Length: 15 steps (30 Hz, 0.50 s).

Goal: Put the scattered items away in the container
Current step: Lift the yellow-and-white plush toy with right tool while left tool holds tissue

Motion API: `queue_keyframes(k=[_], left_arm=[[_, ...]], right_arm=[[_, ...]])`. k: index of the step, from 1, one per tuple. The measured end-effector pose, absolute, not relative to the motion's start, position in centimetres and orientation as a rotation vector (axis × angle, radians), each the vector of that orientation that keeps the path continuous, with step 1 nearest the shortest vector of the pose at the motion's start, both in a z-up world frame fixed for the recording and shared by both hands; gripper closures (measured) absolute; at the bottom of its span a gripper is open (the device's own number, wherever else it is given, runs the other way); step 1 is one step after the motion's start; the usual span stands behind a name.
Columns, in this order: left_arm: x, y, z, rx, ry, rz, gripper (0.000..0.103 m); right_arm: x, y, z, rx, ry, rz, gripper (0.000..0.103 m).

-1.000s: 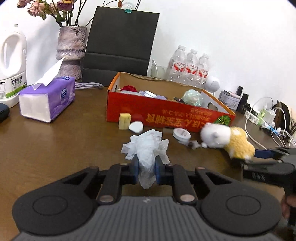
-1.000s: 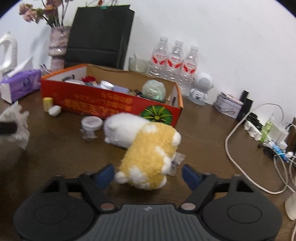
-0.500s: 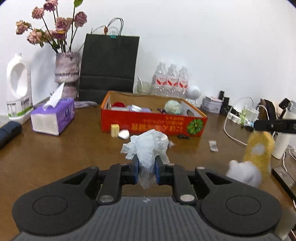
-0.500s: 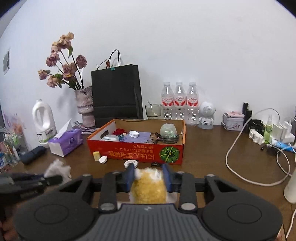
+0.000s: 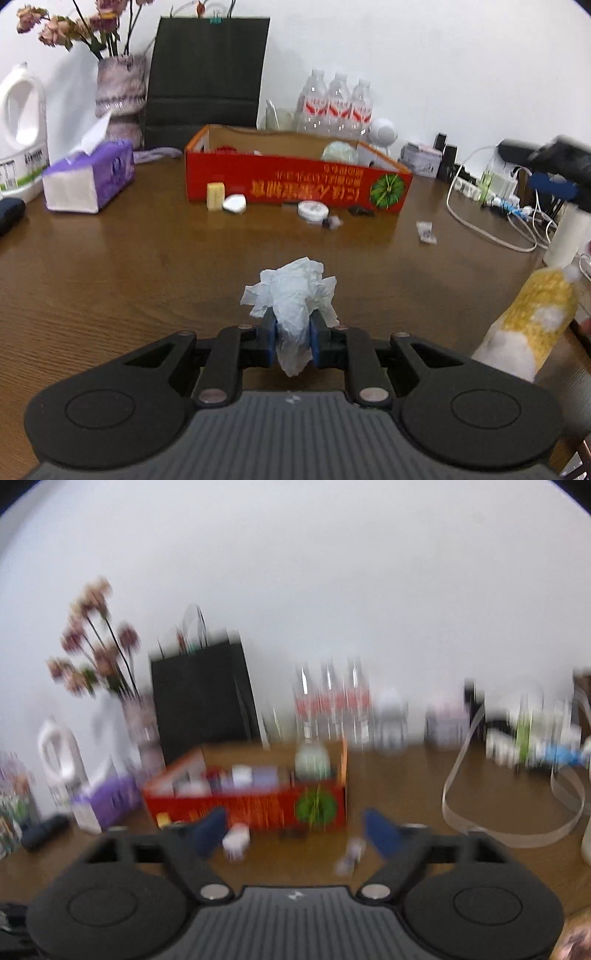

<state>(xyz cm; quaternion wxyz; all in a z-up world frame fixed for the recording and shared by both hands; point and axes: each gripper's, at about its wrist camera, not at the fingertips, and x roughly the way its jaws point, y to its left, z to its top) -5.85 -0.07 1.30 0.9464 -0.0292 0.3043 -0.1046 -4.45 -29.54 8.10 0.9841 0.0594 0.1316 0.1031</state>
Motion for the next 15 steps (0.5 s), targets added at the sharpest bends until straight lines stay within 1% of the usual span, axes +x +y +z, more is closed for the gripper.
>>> queue_keyframes(k=[3, 6, 8, 11, 12, 13, 14, 15], left_arm=[[-6.3, -0.1, 1.6, -0.04, 0.602, -0.227, 0.084], [-7.0, 0.5, 1.8, -0.036, 0.582, -0.224, 0.084], [-7.1, 0.8, 1.6, -0.048, 0.589, -0.217, 0.084], [-7.1, 0.7, 1.2, -0.07, 0.601, -0.217, 0.084], [-7.1, 0.6, 1.1, -0.072, 0.602, -0.218, 0.084], [-7.2, 0.4, 1.2, -0.071, 0.599, -0.22, 0.084], [-7.3, 0.2, 1.3, -0.067, 0.594, -0.223, 0.084], [-7.4, 0.1, 1.5, -0.062, 0.587, -0.223, 0.084]], right_arm=[[-6.0, -29.8, 8.7, 0.069, 0.322, 0.261, 0.016], [-9.0, -30.5, 8.6, 0.001, 0.344, 0.312, 0.013], [-10.3, -30.7, 7.5, -0.025, 0.393, 0.309, 0.013], [-10.4, -30.6, 5.0, 0.023, 0.482, 0.319, 0.013], [-9.8, -30.2, 4.3, 0.04, 0.501, 0.321, 0.016], [-8.9, -29.7, 3.6, 0.055, 0.523, 0.318, 0.035], [-7.9, -29.4, 3.2, 0.079, 0.551, 0.328, 0.049], [-7.2, -29.3, 2.8, 0.113, 0.569, 0.329, 0.053]])
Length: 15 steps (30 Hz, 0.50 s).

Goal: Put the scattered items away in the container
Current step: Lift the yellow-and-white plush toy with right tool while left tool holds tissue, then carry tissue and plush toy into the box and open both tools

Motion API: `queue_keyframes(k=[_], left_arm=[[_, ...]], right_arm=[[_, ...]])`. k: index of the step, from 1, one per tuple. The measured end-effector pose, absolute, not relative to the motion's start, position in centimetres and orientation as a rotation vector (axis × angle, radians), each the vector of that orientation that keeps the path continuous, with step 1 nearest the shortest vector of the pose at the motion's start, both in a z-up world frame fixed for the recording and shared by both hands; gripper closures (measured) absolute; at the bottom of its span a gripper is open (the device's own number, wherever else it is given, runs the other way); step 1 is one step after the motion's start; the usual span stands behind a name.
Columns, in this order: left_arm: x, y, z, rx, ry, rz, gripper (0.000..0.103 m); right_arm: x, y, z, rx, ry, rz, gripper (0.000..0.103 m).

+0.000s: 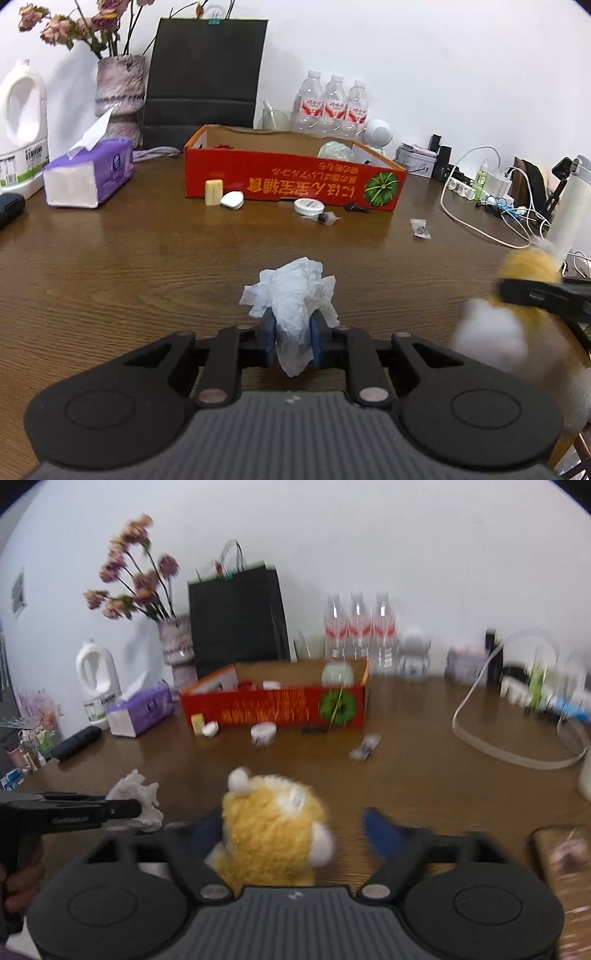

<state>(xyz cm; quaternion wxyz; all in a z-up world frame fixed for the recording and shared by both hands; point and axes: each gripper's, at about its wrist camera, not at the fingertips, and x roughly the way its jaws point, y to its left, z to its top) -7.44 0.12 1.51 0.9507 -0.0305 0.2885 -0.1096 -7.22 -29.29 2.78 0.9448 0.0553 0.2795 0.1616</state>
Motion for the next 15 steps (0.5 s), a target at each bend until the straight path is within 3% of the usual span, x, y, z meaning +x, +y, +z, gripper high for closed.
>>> queue_keyframes(k=[8, 15], left_arm=[[-7.9, 1.0, 2.2, -0.071, 0.56, -0.172, 0.084], [-6.4, 0.1, 3.8, -0.056, 0.487, -0.204, 0.085]], right_arm=[[-1.9, -27.5, 2.8, 0.124, 0.661, 0.222, 0.056], [-0.3, -27.2, 4.9, 0.119, 0.615, 0.208, 0.057]])
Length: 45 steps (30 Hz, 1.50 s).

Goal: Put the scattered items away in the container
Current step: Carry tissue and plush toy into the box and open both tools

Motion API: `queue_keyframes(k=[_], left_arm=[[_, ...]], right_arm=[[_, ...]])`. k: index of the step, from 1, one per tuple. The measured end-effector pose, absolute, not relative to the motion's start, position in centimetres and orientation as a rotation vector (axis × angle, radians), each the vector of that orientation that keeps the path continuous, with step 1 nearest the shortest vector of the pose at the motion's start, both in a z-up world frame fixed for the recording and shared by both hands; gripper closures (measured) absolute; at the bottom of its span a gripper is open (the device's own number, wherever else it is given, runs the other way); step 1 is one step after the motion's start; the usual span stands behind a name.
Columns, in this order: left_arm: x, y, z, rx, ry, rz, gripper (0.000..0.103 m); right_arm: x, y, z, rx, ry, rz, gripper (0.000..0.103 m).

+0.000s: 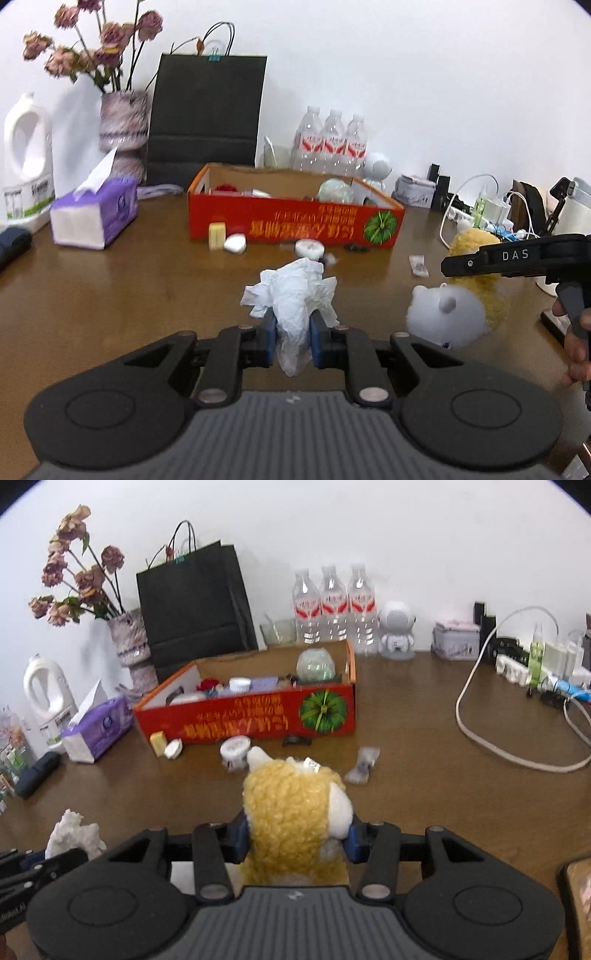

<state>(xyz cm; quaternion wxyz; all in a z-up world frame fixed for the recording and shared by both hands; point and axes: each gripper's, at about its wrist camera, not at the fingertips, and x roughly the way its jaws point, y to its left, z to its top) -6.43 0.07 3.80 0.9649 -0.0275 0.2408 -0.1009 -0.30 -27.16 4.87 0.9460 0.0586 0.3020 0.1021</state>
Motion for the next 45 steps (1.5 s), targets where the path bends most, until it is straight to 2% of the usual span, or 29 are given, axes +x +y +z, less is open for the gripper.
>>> queue_keyframes(k=[9, 15, 20, 27, 28, 29, 31, 33, 35, 36, 38, 41, 45], left_arm=[[2.1, -0.8, 9.6, 0.019, 0.346, -0.206, 0.086], [13.9, -1.0, 11.8, -0.008, 0.462, -0.183, 0.086], [21.9, -2.5, 9.3, -0.009, 0.621, -0.182, 0.086], [25.7, -4.0, 4.7, 0.1, 0.85, -0.161, 0.084], [25.8, -4.1, 4.5, 0.114, 0.864, -0.156, 0.08], [25.7, -4.0, 4.4, 0.117, 0.866, -0.144, 0.072], [25.4, -3.4, 4.8, 0.105, 0.863, -0.129, 0.07], [24.7, -2.7, 5.9, 0.092, 0.837, -0.14, 0.067], [24.4, -2.0, 7.4, 0.081, 0.814, -0.14, 0.049], [24.3, -1.6, 8.3, 0.07, 0.805, -0.135, 0.045], [23.9, -0.4, 10.2, 0.043, 0.796, -0.127, 0.033], [23.2, 1.2, 12.5, 0.025, 0.804, -0.101, 0.021], [20.7, 2.3, 14.0, 0.039, 0.774, -0.061, 0.011]], right_arm=[[5.8, -27.0, 9.3, 0.121, 0.534, 0.222, 0.057], [14.9, -26.9, 14.9, 0.109, 0.483, 0.232, 0.057], [23.6, -24.4, 14.6, 0.072, 0.618, 0.21, 0.057], [31.7, -20.8, 6.6, -0.002, 0.97, 0.118, 0.055], [32.1, -20.5, 5.7, -0.029, 0.989, 0.093, 0.051], [32.3, -20.2, 5.0, -0.069, 1.001, 0.071, 0.048], [32.3, -19.3, 4.2, -0.154, 0.999, 0.047, 0.037], [32.0, -18.8, 4.1, -0.215, 0.989, 0.041, 0.032], [31.8, -19.0, 5.1, -0.193, 0.991, 0.055, 0.024], [31.8, -19.1, 5.7, -0.169, 0.986, 0.057, 0.018], [31.0, -19.5, 7.9, -0.125, 0.942, 0.043, 0.016], [29.3, -20.0, 11.3, -0.078, 0.882, 0.081, 0.011], [26.3, -20.3, 14.2, -0.036, 0.815, 0.173, 0.011]])
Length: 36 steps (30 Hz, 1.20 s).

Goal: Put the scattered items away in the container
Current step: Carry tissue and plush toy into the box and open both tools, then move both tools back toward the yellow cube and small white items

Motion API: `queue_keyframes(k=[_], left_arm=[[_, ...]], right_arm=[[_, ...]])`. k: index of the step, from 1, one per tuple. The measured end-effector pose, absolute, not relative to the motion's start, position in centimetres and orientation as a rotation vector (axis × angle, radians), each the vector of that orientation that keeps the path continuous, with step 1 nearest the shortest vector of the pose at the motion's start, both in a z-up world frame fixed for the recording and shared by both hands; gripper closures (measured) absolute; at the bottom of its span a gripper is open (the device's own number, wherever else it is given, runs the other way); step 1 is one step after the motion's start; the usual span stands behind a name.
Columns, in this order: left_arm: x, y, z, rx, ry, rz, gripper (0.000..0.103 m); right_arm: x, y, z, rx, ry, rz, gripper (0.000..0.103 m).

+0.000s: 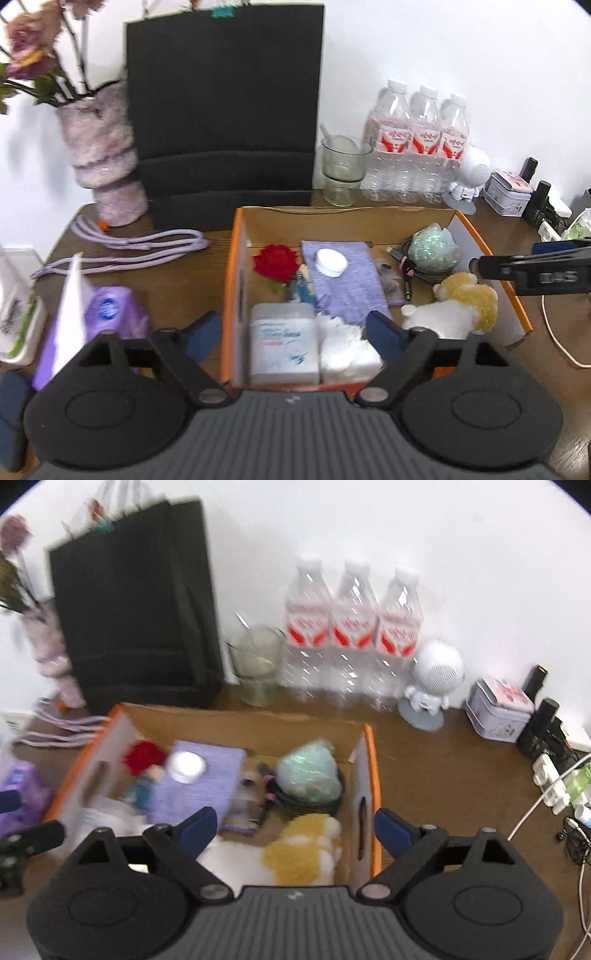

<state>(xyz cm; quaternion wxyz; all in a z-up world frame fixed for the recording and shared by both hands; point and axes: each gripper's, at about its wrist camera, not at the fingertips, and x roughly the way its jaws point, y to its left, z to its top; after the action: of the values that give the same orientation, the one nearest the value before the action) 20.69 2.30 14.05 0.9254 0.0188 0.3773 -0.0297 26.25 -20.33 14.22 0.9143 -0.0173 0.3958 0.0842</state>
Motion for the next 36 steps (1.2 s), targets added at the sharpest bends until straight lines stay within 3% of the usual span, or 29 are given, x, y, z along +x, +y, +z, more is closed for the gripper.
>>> queue_keyframes(k=[3, 5, 7, 16, 27, 36], left_arm=[[15.2, 1.9, 14.0, 0.109, 0.493, 0.001, 0.001], [11.0, 2.0, 12.7, 0.103, 0.231, 0.019, 0.0], [8.7, 2.1, 11.4, 0.084, 0.136, 0.0, 0.0], [6.0, 2.2, 9.0, 0.032, 0.29, 0.04, 0.0], [-9.0, 1.2, 1.7, -0.058, 0.526, 0.02, 0.0], [-7.9, 0.7, 0.9, -0.056, 0.571, 0.021, 0.0]], right_arm=[[21.8, -21.6, 14.9, 0.018, 0.605, 0.242, 0.01], [17.6, -22.9, 13.8, 0.059, 0.367, 0.247, 0.003], [14.7, -23.7, 12.3, 0.093, 0.231, 0.271, 0.0], [10.1, -22.3, 10.9, 0.068, 0.194, 0.289, 0.0], [-5.4, -24.9, 3.6, 0.053, 0.351, 0.321, 0.0], [-8.0, -25.7, 2.0, 0.002, 0.382, 0.272, 0.0]])
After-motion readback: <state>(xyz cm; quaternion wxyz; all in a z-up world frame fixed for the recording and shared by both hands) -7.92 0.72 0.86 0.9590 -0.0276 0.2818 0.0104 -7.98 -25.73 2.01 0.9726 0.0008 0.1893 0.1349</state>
